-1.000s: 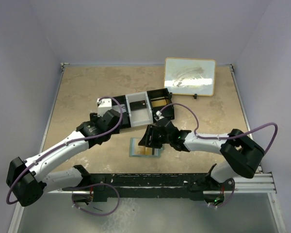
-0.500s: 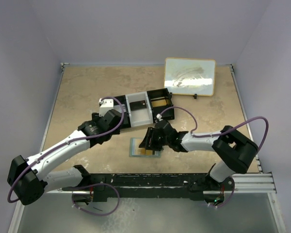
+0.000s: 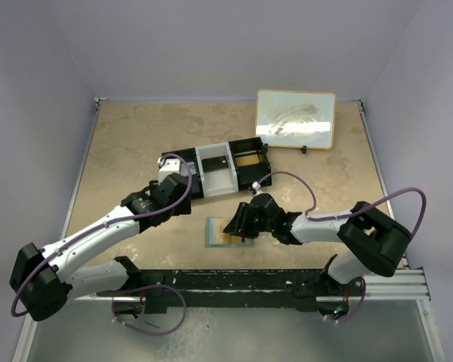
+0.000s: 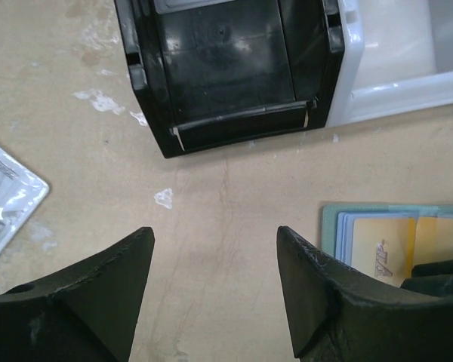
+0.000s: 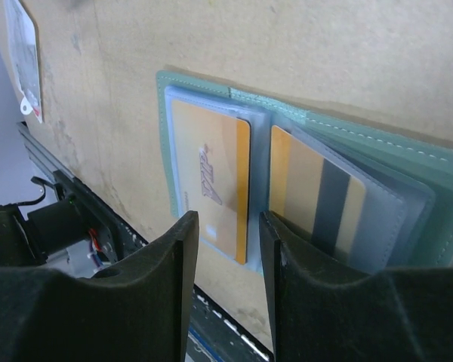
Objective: Take the credit cards out of the card holder
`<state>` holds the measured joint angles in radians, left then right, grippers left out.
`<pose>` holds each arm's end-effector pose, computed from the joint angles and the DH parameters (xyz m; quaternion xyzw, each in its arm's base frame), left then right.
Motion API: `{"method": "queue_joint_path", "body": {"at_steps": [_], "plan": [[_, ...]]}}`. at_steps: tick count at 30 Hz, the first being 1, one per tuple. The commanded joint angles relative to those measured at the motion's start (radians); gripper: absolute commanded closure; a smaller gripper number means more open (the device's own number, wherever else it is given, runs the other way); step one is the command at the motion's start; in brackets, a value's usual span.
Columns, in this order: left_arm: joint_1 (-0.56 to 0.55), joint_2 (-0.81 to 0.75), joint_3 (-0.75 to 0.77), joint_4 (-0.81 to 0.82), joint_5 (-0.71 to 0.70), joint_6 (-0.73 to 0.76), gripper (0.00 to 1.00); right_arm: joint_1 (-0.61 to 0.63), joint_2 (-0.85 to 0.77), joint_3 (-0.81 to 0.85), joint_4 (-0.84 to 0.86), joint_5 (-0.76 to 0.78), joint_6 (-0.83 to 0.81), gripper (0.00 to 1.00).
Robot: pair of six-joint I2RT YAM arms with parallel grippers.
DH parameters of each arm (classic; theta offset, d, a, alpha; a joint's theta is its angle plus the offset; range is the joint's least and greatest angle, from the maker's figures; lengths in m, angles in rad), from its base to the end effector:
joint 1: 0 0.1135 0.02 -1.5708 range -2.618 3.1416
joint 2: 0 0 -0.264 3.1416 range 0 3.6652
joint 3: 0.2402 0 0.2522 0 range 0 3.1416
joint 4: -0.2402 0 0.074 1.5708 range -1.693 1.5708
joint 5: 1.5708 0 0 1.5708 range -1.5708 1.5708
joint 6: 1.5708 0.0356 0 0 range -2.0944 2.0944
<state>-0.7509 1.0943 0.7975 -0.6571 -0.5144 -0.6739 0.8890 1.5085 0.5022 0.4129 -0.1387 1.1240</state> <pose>0.1665 -0.1315 0.2482 -0.0417 0.9238 -0.0085 0.3806 0.1700 0.2173 0.1410 0.0710 0.8786 0.4285 0.1988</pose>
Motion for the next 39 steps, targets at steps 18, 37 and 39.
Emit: {"method": "queue_joint_path", "body": {"at_steps": [18,37,39], "plan": [[-0.194,0.182,-0.123,0.381,0.283,-0.260,0.46,-0.020,-0.031,-0.103,0.095,0.006,0.043,0.64],[-0.247,0.283,-0.096,0.384,0.276,-0.268,0.74,-0.028,-0.005,-0.126,0.165,-0.039,0.065,0.73],[-0.251,0.288,-0.099,0.385,0.281,-0.267,0.77,-0.028,0.010,-0.124,0.184,-0.057,0.063,0.75]]}}
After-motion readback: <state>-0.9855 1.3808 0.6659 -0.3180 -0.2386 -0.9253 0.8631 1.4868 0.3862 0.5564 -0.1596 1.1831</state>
